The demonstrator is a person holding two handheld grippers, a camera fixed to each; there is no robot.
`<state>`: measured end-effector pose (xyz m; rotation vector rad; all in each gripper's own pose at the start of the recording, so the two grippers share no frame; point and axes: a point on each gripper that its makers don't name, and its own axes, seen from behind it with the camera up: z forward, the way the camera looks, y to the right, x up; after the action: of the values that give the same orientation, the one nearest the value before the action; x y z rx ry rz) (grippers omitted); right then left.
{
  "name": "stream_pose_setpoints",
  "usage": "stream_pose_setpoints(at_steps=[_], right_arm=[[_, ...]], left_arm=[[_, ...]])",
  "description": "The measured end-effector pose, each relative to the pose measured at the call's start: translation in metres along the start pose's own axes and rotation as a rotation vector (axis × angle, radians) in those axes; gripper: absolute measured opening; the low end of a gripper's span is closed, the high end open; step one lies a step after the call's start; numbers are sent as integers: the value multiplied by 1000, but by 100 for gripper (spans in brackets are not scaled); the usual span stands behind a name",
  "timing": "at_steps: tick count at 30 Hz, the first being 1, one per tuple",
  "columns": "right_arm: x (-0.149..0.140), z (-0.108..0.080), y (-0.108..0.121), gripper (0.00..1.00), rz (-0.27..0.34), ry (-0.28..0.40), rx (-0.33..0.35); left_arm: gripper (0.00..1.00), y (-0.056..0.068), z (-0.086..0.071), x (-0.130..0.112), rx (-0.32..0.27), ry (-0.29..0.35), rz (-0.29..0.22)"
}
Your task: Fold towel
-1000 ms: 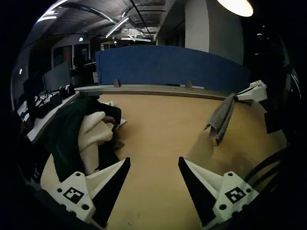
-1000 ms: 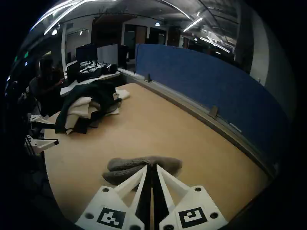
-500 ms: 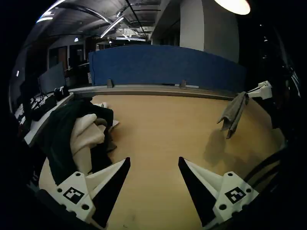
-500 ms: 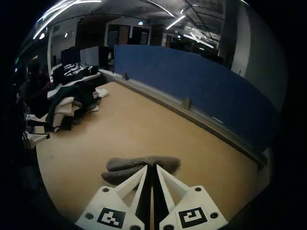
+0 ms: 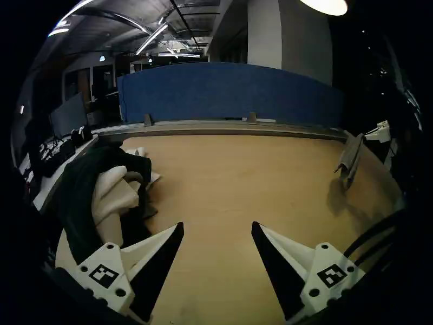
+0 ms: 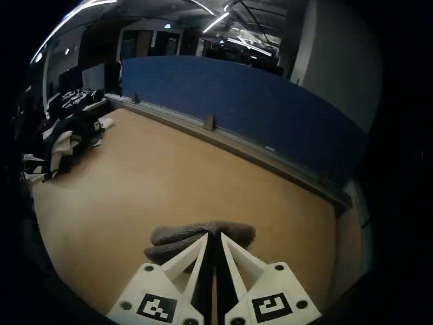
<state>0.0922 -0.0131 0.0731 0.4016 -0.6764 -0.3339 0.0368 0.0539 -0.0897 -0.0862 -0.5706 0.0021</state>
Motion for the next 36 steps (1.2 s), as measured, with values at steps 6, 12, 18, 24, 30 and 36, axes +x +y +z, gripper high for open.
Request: stream_pose_setpoints(at_steps=[6, 12, 18, 24, 30, 36], right_arm=[[-15, -3, 30, 1, 24, -11, -34], [-23, 1, 45, 1, 36, -19, -53], [-25, 6, 51, 1, 51, -18, -54], [-30, 13, 52, 1, 59, -20, -54], [-52, 13, 51, 1, 90, -43, -56], [-99, 5, 51, 1, 150, -88, -76]], left_arm=[[93, 6, 3, 1, -4, -3, 13], [93, 10, 3, 1, -3, -6, 21], [93, 9, 2, 1, 3, -9, 24], [93, 9, 2, 2, 8, -9, 30], [93, 11, 1, 3, 9, -10, 35], [93, 13, 1, 3, 7, -12, 41]])
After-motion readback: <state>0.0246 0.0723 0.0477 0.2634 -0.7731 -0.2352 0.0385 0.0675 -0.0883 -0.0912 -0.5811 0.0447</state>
